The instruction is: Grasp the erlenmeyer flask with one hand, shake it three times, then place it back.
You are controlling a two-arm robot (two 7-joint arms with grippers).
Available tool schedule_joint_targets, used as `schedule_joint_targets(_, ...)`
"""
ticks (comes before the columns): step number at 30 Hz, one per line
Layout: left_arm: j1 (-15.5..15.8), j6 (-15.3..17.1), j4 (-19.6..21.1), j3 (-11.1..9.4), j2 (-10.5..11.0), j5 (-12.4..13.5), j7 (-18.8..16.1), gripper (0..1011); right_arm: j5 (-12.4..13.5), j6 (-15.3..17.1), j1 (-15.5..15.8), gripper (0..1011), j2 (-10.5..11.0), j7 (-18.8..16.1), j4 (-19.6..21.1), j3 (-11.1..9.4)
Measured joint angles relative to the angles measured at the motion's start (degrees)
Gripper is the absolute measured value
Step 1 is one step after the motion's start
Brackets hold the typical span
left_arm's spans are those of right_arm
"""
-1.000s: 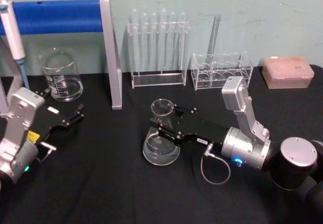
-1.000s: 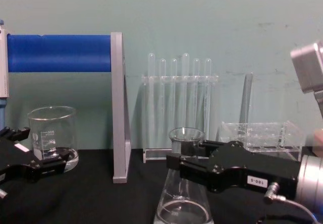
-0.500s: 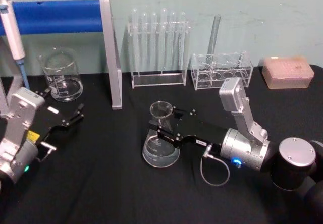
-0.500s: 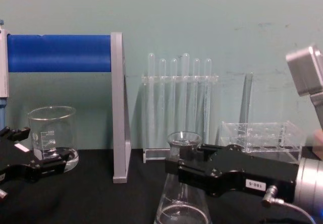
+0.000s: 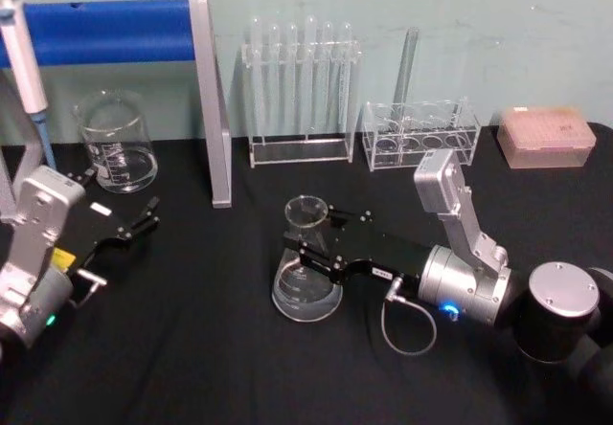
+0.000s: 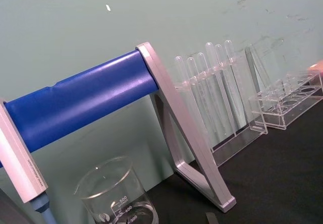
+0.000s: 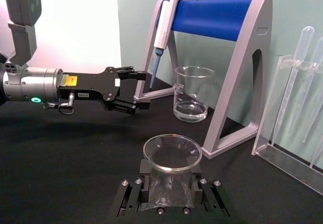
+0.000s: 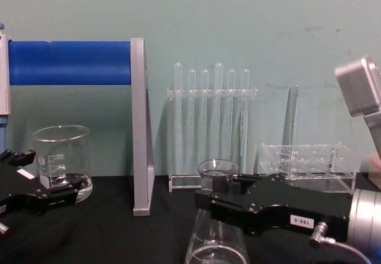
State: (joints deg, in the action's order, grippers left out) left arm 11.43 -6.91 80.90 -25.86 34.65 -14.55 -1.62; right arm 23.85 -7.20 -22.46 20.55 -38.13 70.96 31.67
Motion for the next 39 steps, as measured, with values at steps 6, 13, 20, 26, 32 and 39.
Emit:
schedule_joint_targets(6, 0.00, 0.00, 0.00, 0.00, 0.00, 0.00, 0.00, 1001, 0.02, 0.27, 0.03, 449, 0.03, 0.10, -0.05, 0.01)
schedule_joint_targets(13, 0.00, 0.00, 0.00, 0.00, 0.00, 0.00, 0.00, 1001, 0.17, 0.67, 0.03, 449, 0.10, 0.15, 0.03, 0.00)
schedule_joint_targets(20, 0.00, 0.00, 0.00, 0.00, 0.00, 0.00, 0.00, 1001, 0.16, 0.66, 0.03, 450, 0.10, 0.16, 0.04, -0.01)
schedule_joint_targets(26, 0.00, 0.00, 0.00, 0.00, 0.00, 0.00, 0.00, 1001, 0.16, 0.63, 0.06, 450, 0.10, 0.18, 0.05, -0.01)
schedule_joint_targets(32, 0.00, 0.00, 0.00, 0.00, 0.00, 0.00, 0.00, 1001, 0.14, 0.62, 0.06, 450, 0.10, 0.18, 0.05, -0.01)
schedule_joint_targets(39, 0.00, 0.00, 0.00, 0.00, 0.00, 0.00, 0.00, 1001, 0.06, 0.61, 0.07, 540, 0.10, 0.19, 0.04, -0.02)
